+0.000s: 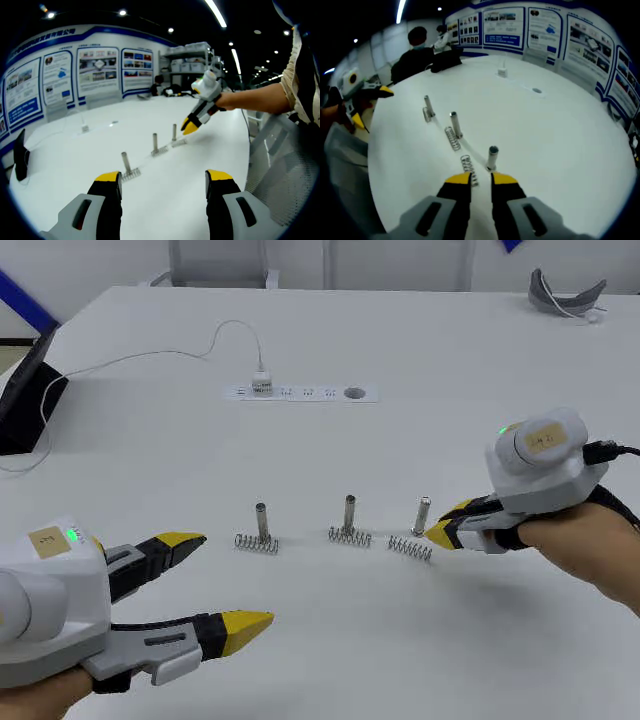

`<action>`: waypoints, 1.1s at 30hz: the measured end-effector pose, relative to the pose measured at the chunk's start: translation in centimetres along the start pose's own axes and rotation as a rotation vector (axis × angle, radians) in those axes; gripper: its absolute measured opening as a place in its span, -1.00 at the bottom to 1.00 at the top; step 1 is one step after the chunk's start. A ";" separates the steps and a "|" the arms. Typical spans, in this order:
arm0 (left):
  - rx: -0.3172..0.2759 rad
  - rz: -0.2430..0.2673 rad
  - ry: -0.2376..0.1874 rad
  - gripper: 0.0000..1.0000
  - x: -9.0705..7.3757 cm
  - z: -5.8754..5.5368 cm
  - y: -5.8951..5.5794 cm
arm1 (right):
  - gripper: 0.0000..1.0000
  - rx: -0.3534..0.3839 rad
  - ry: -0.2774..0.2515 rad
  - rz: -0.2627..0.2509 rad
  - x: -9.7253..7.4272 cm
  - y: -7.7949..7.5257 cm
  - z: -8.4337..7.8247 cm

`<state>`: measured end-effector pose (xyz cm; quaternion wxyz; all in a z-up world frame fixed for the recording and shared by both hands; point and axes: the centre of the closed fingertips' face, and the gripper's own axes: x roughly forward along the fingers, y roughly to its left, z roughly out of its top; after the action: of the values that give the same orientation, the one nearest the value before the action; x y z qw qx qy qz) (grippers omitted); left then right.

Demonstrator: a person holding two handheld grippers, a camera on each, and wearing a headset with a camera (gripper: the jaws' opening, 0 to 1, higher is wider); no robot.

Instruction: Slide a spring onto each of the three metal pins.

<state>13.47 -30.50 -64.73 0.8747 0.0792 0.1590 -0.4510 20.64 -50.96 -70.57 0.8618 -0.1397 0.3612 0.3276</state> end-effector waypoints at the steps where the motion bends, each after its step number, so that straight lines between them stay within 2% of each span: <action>1: 0.001 0.000 0.000 0.38 0.0 0.0 0.0 | -0.67 -0.007 0.002 0.010 0.1 0.2 -0.1; 5: 0.000 0.001 0.001 0.38 0.0 0.0 0.0 | -0.68 -0.039 0.019 0.047 0.7 1.0 -0.5; 15: -0.007 0.015 0.003 0.37 -0.3 -0.2 0.2 | -0.72 -0.110 0.077 0.094 1.8 1.3 -1.4; 25: -0.017 0.022 0.001 0.37 -0.2 -0.5 -0.2 | -0.75 -0.150 0.124 0.119 2.3 1.4 -2.4; 33: -0.018 0.018 0.006 0.37 -0.1 -0.8 -0.5 | -0.76 -0.163 0.138 0.133 2.6 1.3 -2.4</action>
<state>12.80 -30.51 -65.43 0.8789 0.0740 0.1649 -0.4414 19.83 -49.96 -74.09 0.7971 -0.2074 0.4003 0.4018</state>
